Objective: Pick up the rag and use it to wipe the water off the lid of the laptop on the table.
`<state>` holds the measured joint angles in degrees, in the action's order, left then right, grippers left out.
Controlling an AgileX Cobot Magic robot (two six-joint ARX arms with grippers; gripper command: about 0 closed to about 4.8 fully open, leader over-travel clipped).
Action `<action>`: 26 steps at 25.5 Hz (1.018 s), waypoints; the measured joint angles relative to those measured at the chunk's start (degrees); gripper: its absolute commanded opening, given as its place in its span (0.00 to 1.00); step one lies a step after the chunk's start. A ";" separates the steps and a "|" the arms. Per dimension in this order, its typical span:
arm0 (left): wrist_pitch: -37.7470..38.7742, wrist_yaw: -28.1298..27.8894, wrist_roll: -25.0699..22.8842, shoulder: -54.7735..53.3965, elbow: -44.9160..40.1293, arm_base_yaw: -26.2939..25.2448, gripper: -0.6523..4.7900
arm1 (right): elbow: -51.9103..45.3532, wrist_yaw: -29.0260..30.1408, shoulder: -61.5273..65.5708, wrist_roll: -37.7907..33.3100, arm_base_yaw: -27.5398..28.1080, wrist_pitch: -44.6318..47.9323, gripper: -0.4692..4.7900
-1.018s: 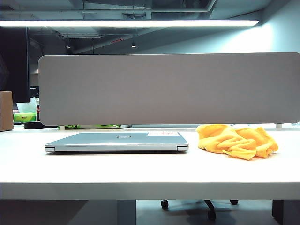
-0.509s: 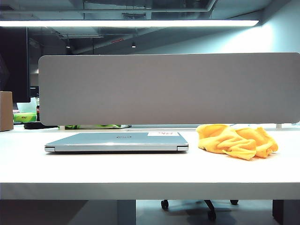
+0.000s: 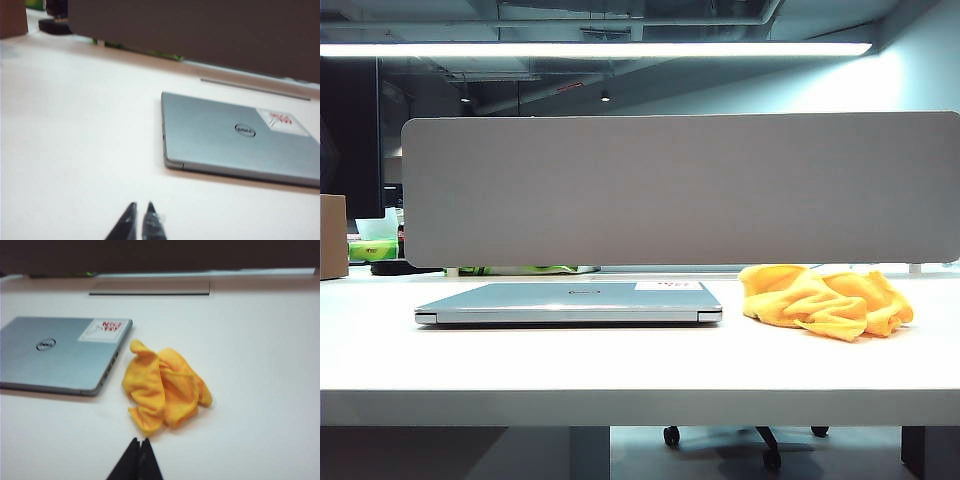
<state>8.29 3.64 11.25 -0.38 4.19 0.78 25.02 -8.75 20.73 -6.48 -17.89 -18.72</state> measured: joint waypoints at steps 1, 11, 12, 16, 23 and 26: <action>1.64 0.02 0.02 0.00 0.02 0.00 0.16 | -2.43 0.00 0.13 0.00 0.00 1.01 0.08; 4.48 0.02 0.02 0.00 0.02 0.00 0.16 | -6.88 -0.02 0.11 0.00 0.00 -1.11 0.08; 4.48 0.02 0.00 0.00 0.02 0.00 0.16 | -6.84 -0.02 0.11 0.02 0.02 -1.70 0.08; 4.50 0.02 0.02 0.00 0.02 0.00 0.16 | -7.04 -0.31 -0.07 1.42 0.02 -2.73 0.08; 4.59 0.07 0.02 0.00 0.02 0.00 0.16 | -18.60 -1.64 -14.16 5.09 7.45 19.54 0.08; 4.59 0.09 0.02 0.00 0.02 0.00 0.16 | -21.35 -1.53 -18.25 4.81 11.08 21.57 0.08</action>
<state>12.88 3.73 11.27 -0.38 4.21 0.78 3.66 -10.28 2.48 -1.67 -6.81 2.85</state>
